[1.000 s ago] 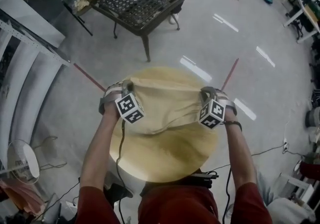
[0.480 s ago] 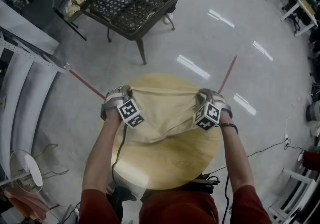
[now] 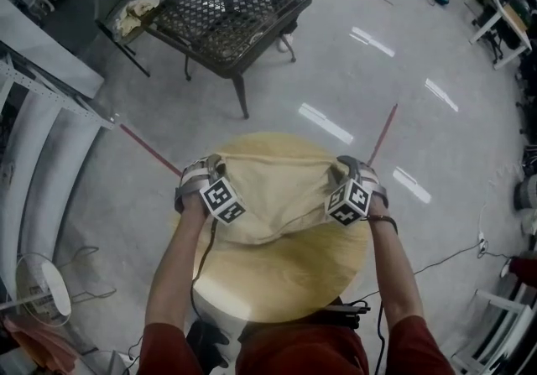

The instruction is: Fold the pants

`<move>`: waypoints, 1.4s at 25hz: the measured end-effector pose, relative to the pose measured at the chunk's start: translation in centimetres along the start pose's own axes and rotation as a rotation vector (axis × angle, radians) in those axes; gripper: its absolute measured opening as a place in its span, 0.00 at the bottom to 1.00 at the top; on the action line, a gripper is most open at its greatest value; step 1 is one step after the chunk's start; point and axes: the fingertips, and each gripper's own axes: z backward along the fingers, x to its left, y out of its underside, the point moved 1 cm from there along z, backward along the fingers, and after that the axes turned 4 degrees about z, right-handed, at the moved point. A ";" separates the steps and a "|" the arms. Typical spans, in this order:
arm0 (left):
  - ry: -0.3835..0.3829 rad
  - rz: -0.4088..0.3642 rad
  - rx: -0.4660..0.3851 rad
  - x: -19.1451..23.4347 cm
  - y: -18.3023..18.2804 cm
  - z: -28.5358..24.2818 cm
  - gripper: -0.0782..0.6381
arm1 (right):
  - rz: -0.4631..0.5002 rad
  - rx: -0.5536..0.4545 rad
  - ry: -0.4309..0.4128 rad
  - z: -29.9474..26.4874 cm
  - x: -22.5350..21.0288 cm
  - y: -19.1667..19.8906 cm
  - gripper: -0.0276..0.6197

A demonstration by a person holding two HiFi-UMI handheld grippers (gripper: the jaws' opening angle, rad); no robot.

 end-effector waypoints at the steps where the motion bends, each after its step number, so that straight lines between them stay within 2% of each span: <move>1: -0.004 0.004 -0.005 -0.1 -0.1 0.3 0.25 | -0.012 -0.007 0.005 0.3 0.0 -0.1 0.22; 8: -0.031 0.030 -0.078 -0.9 -1.6 4.2 0.25 | -0.095 -0.075 0.042 4.1 1.1 -1.5 0.22; 12: -0.051 0.115 -0.141 -1.2 -2.7 7.3 0.25 | -0.165 -0.141 0.071 6.6 1.8 -3.0 0.22; 17: -0.084 0.305 -0.284 -2.1 -5.0 12.5 0.25 | -0.271 -0.246 0.131 10.7 2.4 -4.1 0.22; 23: -0.191 0.662 -0.533 -3.1 -6.9 19.6 0.23 | -0.440 -0.505 0.225 18.0 2.1 -6.5 0.22; 27: -0.236 0.844 -0.674 -3.1 -8.0 23.7 0.22 | -0.535 -0.654 0.266 22.4 1.9 -8.3 0.22; 31: -0.274 0.976 -0.806 -3.5 -9.2 27.2 0.19 | -0.616 -0.748 0.309 25.6 2.0 -8.2 0.22; 33: -0.292 1.000 -0.850 -3.9 -10.3 28.8 0.15 | -0.654 -0.785 0.321 26.8 1.7 -7.4 0.19; 35: -0.309 0.992 -0.876 -4.6 -11.8 30.2 0.12 | -0.675 -0.806 0.319 27.8 1.6 -6.3 0.17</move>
